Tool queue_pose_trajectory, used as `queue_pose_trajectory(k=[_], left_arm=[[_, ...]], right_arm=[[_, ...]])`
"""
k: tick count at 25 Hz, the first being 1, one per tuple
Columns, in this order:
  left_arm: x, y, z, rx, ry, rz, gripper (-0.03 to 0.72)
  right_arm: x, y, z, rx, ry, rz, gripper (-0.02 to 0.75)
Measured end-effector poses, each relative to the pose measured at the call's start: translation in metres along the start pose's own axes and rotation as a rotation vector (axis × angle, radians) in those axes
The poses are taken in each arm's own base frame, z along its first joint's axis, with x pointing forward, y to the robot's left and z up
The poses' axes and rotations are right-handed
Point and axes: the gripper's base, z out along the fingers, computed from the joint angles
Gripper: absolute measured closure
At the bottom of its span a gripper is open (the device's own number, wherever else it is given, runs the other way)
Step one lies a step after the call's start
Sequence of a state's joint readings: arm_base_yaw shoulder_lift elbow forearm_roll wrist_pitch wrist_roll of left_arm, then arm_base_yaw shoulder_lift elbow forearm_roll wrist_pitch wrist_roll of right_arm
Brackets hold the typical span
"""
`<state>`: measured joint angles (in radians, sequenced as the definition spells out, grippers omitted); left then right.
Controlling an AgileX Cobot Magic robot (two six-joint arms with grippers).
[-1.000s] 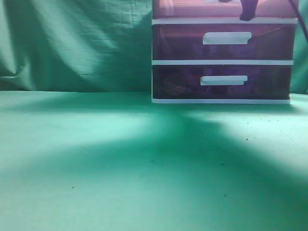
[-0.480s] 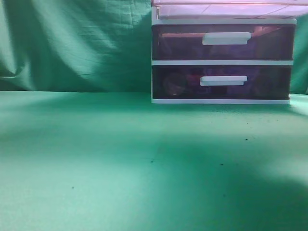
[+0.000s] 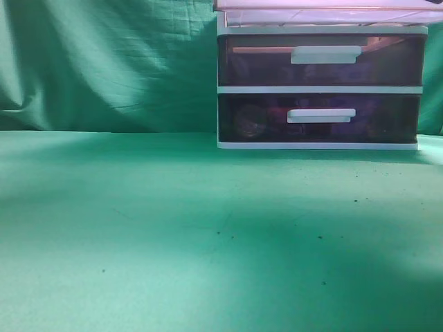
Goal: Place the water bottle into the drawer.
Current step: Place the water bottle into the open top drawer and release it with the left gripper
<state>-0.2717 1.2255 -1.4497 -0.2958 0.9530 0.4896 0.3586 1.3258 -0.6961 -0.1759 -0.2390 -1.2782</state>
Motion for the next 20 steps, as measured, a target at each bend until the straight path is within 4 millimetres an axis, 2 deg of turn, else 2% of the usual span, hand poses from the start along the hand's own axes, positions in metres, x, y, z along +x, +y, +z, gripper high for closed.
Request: queue_pose_trajectory(k=[4, 9, 15, 20], left_arm=[[-0.032, -0.023, 0.014, 0.014, 0.041, 0.222, 0.389], [-0.071, -0.056, 0.054, -0.052, 0.08, 0.428, 0.389], [-0.107, -0.085, 0.093, -0.023, 0.008, 0.463, 0.389], [-0.129, -0.095, 0.1, 0.009, -0.104, 0.438, 0.389]], right_arm=[[0.0, 0.0, 0.0, 0.001, 0.002, 0.011, 0.654], [0.0, 0.0, 0.0, 0.002, 0.007, 0.029, 0.654], [0.001, 0.001, 0.0, -0.009, 0.015, 0.063, 0.654], [0.0, 0.003, -0.001, -0.042, 0.021, 0.069, 0.654]])
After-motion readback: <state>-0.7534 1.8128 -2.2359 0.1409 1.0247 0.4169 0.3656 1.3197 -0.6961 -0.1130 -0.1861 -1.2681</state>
